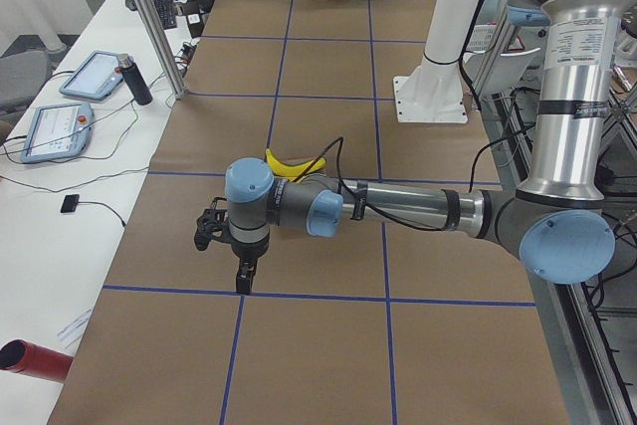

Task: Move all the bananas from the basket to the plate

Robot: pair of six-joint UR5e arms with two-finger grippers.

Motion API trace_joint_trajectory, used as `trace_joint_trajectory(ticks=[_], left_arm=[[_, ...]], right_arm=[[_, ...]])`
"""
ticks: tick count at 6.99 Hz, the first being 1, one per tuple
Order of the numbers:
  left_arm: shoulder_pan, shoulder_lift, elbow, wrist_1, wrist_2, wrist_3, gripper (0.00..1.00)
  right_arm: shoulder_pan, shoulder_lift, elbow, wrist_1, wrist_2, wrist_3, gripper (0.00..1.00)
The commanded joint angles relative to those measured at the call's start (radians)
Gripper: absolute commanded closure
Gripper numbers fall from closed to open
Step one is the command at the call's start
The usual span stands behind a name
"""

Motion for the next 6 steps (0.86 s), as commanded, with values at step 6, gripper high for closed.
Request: trace_joint_trajectory(ticks=[6], left_arm=[[-0.011, 0.043, -0.006, 0.003, -0.107, -0.005, 0.00]], right_arm=[[0.045, -0.039, -0.036, 0.011, 0.114, 0.005, 0.00]])
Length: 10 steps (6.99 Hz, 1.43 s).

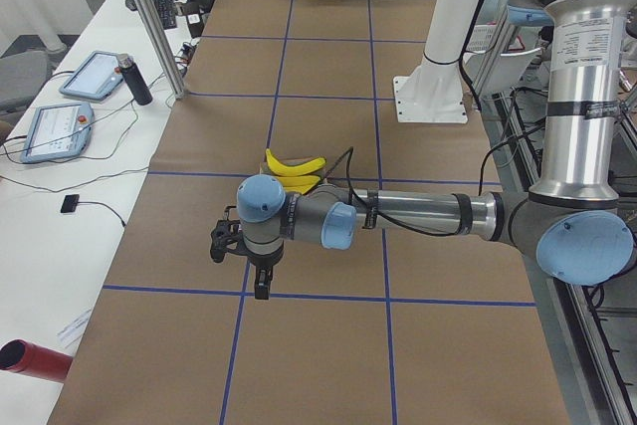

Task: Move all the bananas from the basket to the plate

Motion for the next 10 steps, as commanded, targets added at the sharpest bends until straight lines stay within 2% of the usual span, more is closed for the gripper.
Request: trace_joint_trajectory(ticks=[1, 4, 5, 6, 10], left_arm=[[-0.002, -0.003, 0.000, 0.002, -0.003, 0.000, 0.00], [-0.003, -0.001, 0.000, 0.002, -0.003, 0.000, 0.00], [-0.003, 0.000, 0.000, 0.002, -0.003, 0.000, 0.00], [-0.003, 0.000, 0.000, 0.002, -0.003, 0.000, 0.00], [-0.003, 0.002, 0.001, 0.002, -0.003, 0.000, 0.00]], right_arm=[[0.005, 0.011, 0.001, -0.004, 0.005, 0.000, 0.00], [0.056, 0.011, 0.023, -0.036, 0.006, -0.002, 0.00], [0.053, 0.012, 0.077, -0.132, 0.003, -0.002, 0.00], [0.050, 0.009, 0.118, -0.173, 0.000, -0.002, 0.00], [0.050, 0.009, 0.120, -0.171, -0.034, -0.002, 0.00]])
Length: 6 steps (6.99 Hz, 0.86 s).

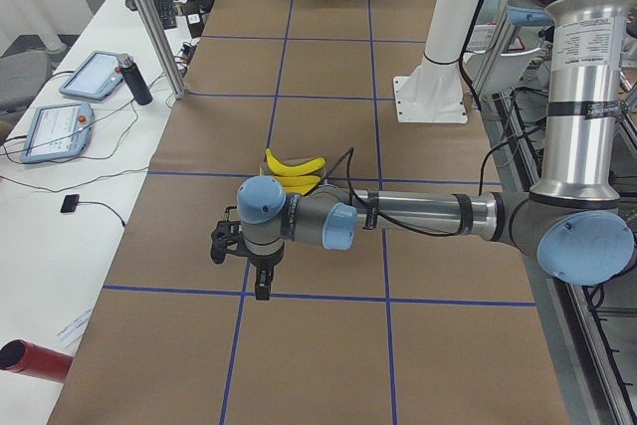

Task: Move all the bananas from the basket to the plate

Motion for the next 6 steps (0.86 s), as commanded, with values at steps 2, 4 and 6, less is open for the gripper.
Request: trace_joint_trajectory(ticks=[2, 4, 6], left_arm=[[0.002, 0.001, 0.006, 0.000, 0.000, 0.000, 0.00], [0.002, 0.001, 0.008, 0.002, 0.000, 0.000, 0.00], [0.002, 0.001, 0.008, 0.002, 0.000, 0.000, 0.00]], right_arm=[[0.000, -0.004, 0.002, 0.005, -0.004, 0.000, 0.00], [0.004, -0.010, 0.011, 0.005, -0.004, 0.000, 0.00], [0.005, -0.008, 0.014, 0.005, -0.004, 0.000, 0.00]])
